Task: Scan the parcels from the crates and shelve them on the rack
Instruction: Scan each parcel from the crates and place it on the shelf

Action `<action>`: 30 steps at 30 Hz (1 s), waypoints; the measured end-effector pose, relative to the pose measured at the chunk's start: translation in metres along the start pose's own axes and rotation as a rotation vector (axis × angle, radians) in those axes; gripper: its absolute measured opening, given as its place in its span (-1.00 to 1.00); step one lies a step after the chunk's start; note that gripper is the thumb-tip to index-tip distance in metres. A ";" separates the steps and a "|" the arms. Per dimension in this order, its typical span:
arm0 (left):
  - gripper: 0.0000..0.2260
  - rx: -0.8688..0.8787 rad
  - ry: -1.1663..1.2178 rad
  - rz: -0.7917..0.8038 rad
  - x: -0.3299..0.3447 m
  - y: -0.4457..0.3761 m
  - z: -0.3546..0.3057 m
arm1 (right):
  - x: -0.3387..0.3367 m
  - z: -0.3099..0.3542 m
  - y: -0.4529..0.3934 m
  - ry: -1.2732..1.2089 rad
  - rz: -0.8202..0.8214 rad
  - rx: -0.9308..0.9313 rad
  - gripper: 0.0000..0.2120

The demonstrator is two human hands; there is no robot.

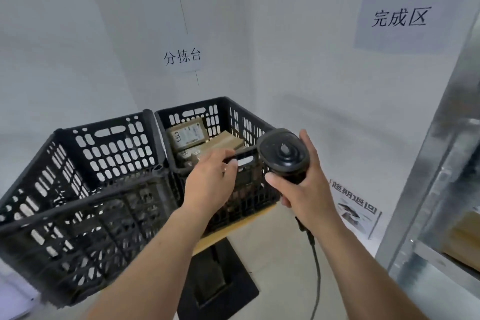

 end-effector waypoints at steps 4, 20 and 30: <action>-0.71 -0.027 -0.057 0.062 0.009 -0.068 0.009 | 0.004 -0.012 -0.060 -0.022 0.059 -0.012 -0.07; -0.60 -0.290 -0.213 0.786 0.083 -0.177 0.134 | 0.065 -0.053 -0.183 -0.031 0.140 0.074 -0.07; -0.44 -0.215 -0.472 0.723 0.093 -0.228 0.169 | 0.085 -0.065 -0.221 -0.018 0.161 0.120 -0.07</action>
Point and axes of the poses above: each hand's wrist, its own y-axis away from the middle knuckle, its own x-axis out of the palm, z = x × y, the point moved 4 cm from there along -y, towards the middle knuckle, and after that the axes turned 4 degrees about y, right-handed, at the moved point
